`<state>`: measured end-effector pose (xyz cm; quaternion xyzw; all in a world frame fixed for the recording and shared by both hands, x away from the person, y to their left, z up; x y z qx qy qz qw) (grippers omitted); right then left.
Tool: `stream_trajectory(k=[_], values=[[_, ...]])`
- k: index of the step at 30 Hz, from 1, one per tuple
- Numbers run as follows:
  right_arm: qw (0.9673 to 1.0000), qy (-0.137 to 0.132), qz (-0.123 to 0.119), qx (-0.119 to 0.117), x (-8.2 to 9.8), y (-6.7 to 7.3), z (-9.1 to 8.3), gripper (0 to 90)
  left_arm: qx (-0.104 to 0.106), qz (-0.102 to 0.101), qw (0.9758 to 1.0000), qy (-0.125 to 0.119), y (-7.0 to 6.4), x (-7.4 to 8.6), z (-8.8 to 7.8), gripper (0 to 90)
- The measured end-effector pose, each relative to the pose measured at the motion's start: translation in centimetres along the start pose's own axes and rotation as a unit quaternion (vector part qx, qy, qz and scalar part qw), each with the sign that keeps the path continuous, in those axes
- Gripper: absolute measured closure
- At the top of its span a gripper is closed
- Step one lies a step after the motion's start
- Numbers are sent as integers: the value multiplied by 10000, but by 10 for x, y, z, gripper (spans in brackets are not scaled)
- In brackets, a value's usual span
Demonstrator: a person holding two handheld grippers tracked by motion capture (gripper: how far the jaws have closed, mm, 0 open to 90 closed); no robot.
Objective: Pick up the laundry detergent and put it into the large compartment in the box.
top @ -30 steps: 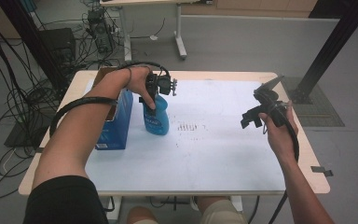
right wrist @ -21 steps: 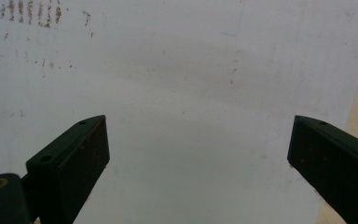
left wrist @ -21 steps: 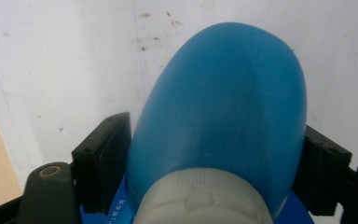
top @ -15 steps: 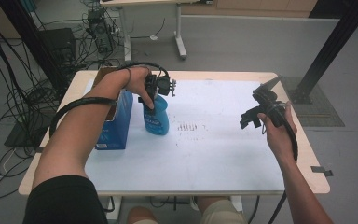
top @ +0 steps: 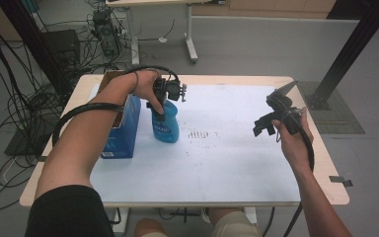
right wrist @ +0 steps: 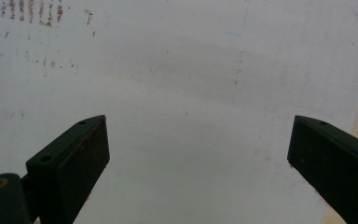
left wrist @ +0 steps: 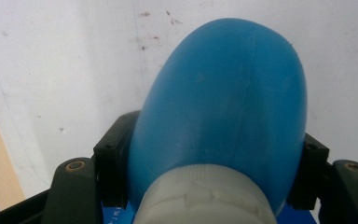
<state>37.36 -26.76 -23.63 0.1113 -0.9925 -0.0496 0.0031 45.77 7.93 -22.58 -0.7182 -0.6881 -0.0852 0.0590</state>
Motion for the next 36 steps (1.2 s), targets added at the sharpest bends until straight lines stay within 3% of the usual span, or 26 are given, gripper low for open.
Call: stream_trajectory(k=[36], values=[[10000, -27, -21, 35, -2, 1, -1, 56, 11, -19, 10000, 3, 0, 0, 0, 343]])
Point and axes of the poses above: each handheld gripper's, and its own axes: z roughly forward along the jaws, x roughly out of its underside, y roughly to its left, the point moved 5 cm from there along z, roughly forward along the jaws, and after that the axes turned 10 degrees about y, right-handed, at the moved point
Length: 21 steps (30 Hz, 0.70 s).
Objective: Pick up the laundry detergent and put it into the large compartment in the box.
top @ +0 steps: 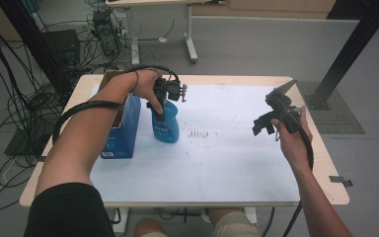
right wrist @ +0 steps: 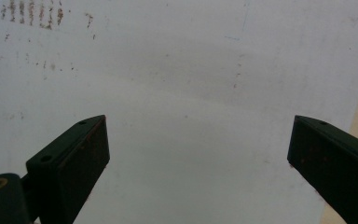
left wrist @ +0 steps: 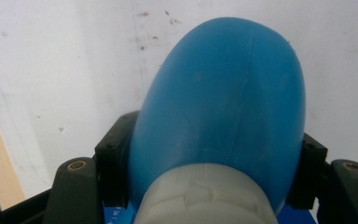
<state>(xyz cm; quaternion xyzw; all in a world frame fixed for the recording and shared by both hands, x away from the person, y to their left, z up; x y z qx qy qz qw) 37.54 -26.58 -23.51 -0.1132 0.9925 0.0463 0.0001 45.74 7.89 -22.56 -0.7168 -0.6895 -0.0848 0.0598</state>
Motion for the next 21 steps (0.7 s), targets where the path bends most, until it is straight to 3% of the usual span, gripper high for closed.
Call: stream_trajectory(k=[21], values=[[10000, -21, -50, 27, 0, 4, 0, 56, 38, -57, 10000, 41, 0, -2, -1, 346]])
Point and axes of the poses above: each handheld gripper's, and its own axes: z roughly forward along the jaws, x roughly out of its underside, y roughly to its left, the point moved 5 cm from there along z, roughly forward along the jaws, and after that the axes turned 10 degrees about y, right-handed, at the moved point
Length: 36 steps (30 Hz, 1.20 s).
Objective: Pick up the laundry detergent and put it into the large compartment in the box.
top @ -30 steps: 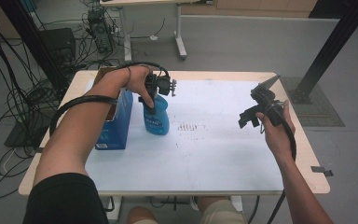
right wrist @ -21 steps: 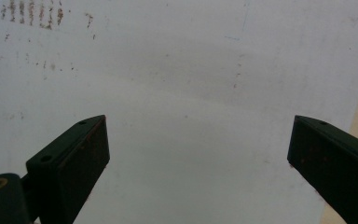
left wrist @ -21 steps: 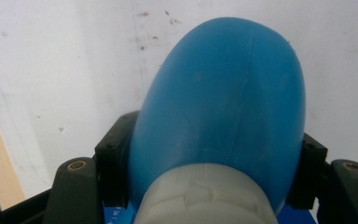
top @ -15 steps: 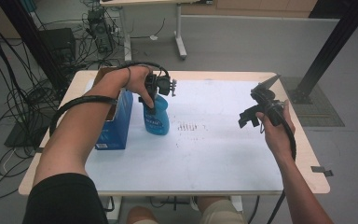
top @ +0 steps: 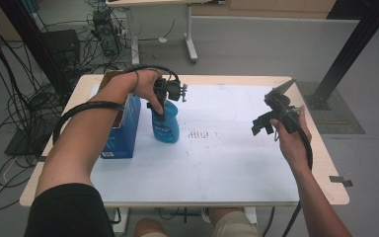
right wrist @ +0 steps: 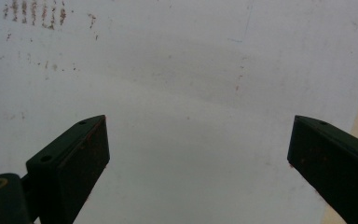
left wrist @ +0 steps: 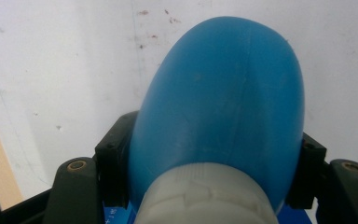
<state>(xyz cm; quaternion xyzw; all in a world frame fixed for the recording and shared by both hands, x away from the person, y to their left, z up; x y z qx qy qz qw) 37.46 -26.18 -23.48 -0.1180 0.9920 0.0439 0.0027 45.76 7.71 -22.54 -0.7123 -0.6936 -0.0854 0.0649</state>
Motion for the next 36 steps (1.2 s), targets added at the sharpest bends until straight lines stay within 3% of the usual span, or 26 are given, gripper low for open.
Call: stream_trajectory(k=[36], values=[[10000, 4, -24, 48, -2, 5, 0, 56, 37, -23, 10000, -4, 1, 1, 0, 349]])
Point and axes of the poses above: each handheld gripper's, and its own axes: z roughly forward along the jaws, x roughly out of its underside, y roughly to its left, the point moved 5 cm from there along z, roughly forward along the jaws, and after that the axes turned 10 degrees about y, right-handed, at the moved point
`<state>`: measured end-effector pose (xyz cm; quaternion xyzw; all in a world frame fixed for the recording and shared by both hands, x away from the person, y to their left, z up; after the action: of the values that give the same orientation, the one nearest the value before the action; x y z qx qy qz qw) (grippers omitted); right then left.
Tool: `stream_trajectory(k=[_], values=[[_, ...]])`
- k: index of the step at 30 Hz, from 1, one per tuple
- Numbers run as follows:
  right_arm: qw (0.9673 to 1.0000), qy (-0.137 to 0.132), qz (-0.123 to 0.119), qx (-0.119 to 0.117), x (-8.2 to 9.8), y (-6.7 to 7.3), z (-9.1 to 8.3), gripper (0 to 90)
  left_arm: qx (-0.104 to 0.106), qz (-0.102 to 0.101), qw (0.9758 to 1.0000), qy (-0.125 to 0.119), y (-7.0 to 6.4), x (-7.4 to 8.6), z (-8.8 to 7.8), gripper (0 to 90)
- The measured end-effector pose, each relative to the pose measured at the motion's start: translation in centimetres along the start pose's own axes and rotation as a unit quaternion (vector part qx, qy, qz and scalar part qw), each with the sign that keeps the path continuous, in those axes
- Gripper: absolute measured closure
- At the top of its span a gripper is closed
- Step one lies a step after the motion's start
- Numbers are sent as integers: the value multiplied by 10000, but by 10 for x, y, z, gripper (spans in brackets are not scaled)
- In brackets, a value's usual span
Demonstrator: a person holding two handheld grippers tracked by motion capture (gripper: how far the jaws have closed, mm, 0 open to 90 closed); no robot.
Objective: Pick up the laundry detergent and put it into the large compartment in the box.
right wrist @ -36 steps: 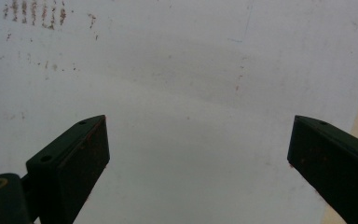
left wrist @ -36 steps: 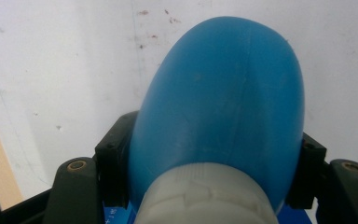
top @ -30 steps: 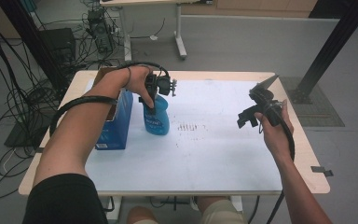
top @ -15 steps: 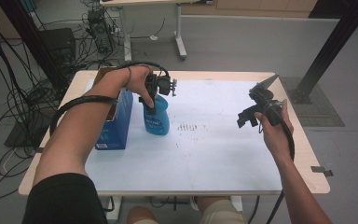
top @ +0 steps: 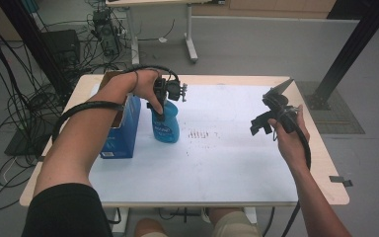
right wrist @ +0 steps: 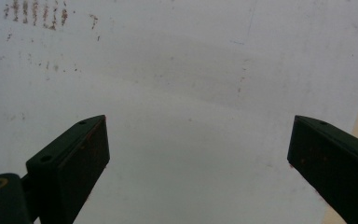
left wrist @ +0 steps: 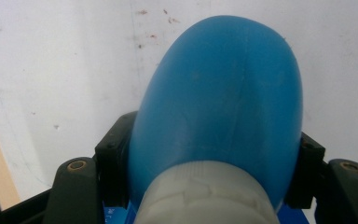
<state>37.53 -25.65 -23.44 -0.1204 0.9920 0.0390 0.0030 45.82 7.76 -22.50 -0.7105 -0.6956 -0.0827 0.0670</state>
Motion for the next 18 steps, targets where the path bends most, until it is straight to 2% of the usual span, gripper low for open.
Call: stream_trajectory(k=[18], values=[[10000, 21, -21, 18, -1, 2, 0, 55, 4, -16, 10000, 4, 0, 0, 0, 351]])
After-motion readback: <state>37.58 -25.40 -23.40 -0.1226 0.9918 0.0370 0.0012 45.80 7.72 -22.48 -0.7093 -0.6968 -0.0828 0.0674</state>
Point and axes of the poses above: each handheld gripper's, and its own axes: z roughly forward along the jaws, x roughly out of its underside, y roughly to its left, the point moved 5 cm from there along z, roughly forward along the jaws, and after that the axes turned 10 degrees about y, right-handed, at the moved point
